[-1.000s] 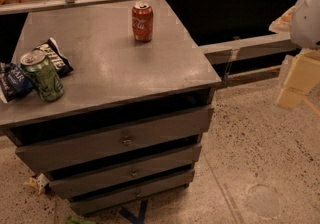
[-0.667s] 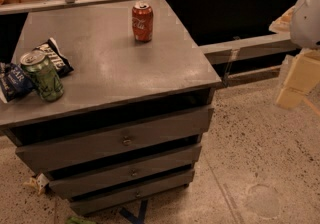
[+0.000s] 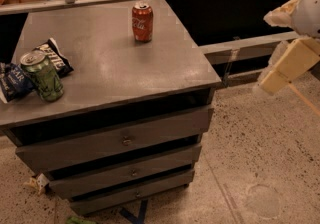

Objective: Move green can near coke can

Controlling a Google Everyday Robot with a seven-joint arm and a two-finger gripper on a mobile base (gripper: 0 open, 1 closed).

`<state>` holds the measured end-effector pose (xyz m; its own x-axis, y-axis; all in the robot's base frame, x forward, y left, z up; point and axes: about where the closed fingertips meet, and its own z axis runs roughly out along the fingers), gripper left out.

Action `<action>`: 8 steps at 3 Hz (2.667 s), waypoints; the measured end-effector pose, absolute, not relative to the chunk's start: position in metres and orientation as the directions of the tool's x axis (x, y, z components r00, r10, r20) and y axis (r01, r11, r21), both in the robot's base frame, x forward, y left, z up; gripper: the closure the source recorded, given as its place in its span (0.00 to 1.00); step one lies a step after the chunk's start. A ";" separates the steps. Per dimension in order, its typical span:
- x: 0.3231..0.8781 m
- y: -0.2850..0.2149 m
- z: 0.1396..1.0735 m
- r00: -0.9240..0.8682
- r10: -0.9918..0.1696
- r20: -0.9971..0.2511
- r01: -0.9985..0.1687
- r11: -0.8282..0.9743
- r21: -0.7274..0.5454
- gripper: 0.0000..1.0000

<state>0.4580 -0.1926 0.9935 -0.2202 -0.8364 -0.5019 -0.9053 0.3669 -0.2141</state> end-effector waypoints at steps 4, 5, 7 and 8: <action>0.498 -0.139 1.029 -0.188 -0.414 -0.891 -0.868 0.494 -0.046 0.00; 0.492 -0.121 1.010 -0.194 -0.434 -0.880 -0.880 0.473 -0.039 0.00; 0.468 -0.043 0.943 -0.153 -0.420 -0.895 -0.947 0.321 0.011 0.00; 0.461 -0.010 0.917 -0.137 -0.430 -0.892 -0.949 0.316 -0.006 0.00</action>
Offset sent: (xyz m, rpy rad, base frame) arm 0.0518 0.0382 0.0400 0.7272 -0.0818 -0.1123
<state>0.4606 -0.0104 0.9174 -0.1375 -0.4302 -0.8922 -0.9487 0.3162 -0.0063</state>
